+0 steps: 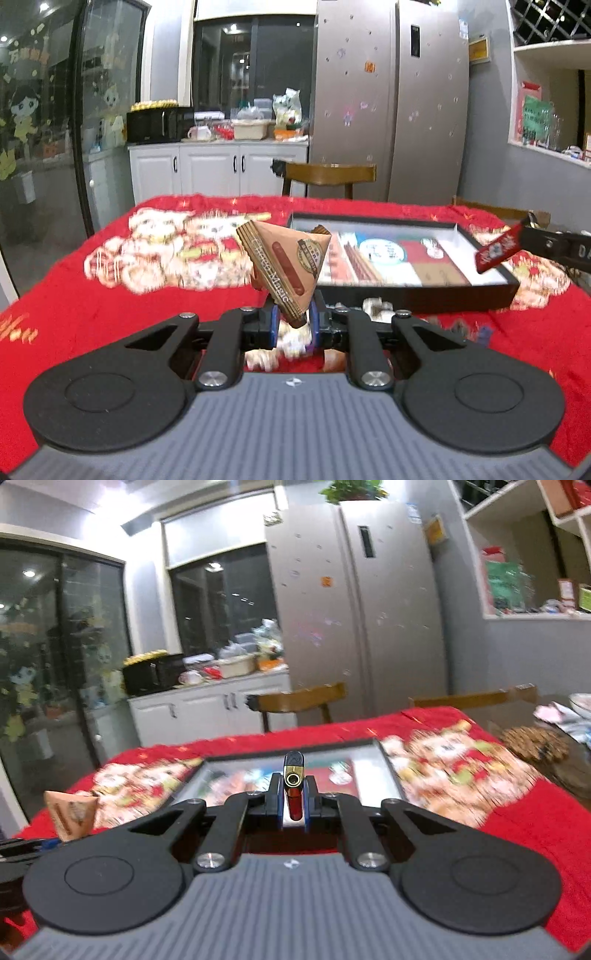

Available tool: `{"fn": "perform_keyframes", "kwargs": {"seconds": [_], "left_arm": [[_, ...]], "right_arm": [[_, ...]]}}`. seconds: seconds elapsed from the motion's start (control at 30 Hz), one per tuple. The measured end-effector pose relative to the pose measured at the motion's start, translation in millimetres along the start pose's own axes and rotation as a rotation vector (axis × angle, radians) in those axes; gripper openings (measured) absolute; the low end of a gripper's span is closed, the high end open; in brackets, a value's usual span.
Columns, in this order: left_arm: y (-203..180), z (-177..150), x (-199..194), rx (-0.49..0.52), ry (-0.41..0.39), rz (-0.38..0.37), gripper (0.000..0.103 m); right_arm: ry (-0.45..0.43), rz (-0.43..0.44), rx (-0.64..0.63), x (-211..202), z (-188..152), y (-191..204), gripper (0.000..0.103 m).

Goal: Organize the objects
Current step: 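Carry the packet and the lighter with both tools over the black box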

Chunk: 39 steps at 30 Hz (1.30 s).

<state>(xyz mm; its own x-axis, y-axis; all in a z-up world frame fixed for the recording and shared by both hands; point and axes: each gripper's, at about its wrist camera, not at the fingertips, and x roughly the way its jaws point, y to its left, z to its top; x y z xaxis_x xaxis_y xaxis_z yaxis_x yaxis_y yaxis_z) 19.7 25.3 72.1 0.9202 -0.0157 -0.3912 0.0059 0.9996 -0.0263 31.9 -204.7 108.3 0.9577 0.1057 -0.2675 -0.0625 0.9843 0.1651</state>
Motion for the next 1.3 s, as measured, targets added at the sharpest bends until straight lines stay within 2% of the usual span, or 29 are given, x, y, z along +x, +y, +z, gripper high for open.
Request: {"fn": "perform_keyframes", "kwargs": {"seconds": [0.37,0.7,0.97,1.1,1.3], "left_arm": [[8,54,30,0.009,-0.021,-0.039,0.019],[3,89,100,0.022,0.044,-0.103,0.019],[-2,55,151,-0.013,0.171,-0.184,0.019],[-3,39,168,0.002,0.228,-0.187,0.019],[7,31,185,-0.001,0.284,-0.205,0.019]], "right_arm": [[-0.018,0.128,-0.011,44,53,25,0.011],[0.058,0.162,0.059,109,62,17,0.012],[0.181,0.203,0.167,151,30,-5,0.012],[0.264,0.222,0.201,162,11,-10,0.012],[0.352,0.218,0.225,174,-4,-15,0.012]]}}
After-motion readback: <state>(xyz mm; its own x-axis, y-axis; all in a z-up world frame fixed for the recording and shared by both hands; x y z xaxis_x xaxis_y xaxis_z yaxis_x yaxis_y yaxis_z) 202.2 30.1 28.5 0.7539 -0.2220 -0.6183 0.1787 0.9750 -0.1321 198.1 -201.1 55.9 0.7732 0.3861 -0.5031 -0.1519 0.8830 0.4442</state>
